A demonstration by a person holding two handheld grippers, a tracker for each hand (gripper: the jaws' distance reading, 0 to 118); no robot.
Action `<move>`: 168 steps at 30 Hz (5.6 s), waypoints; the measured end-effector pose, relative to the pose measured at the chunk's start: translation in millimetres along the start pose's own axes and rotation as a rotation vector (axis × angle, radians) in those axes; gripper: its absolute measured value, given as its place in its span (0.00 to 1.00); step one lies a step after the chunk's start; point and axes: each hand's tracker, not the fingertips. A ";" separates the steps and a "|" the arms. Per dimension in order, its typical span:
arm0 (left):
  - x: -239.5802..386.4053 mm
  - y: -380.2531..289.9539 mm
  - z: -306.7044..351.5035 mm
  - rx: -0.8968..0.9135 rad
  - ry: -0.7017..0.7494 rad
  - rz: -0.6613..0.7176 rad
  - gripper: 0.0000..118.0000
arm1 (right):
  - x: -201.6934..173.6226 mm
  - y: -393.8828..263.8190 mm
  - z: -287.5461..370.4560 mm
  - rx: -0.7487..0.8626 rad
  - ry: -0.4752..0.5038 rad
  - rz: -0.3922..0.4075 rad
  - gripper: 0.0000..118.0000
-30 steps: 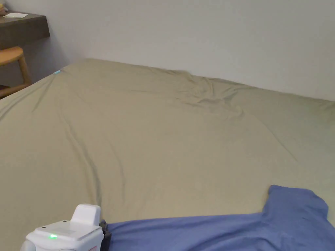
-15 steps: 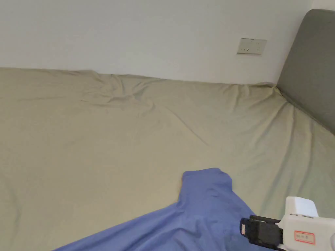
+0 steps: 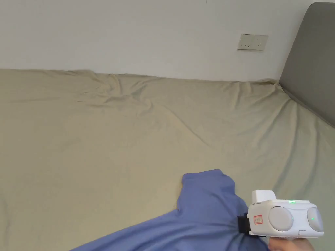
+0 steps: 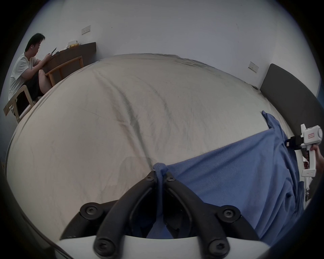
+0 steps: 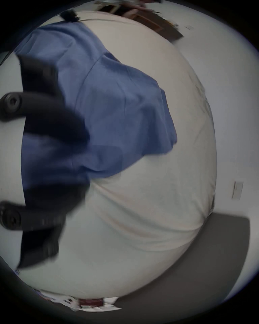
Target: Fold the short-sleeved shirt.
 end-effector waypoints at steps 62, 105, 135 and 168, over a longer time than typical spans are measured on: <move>122.0 468.1 136.2 0.668 0.276 -0.045 0.04 | -13.6 297.7 353.0 0.915 -0.212 -0.226 0.05; -3.7 -73.8 184.7 0.090 0.038 0.038 0.04 | 34.9 -266.6 252.0 0.262 0.047 -0.318 0.05; -40.0 -181.5 171.8 -0.098 0.204 0.124 0.37 | 21.8 -373.0 208.8 -0.012 -0.096 -0.279 0.56; -25.1 -183.7 161.5 -0.097 0.061 0.241 0.44 | 20.8 -377.3 279.5 0.162 0.075 -0.455 0.01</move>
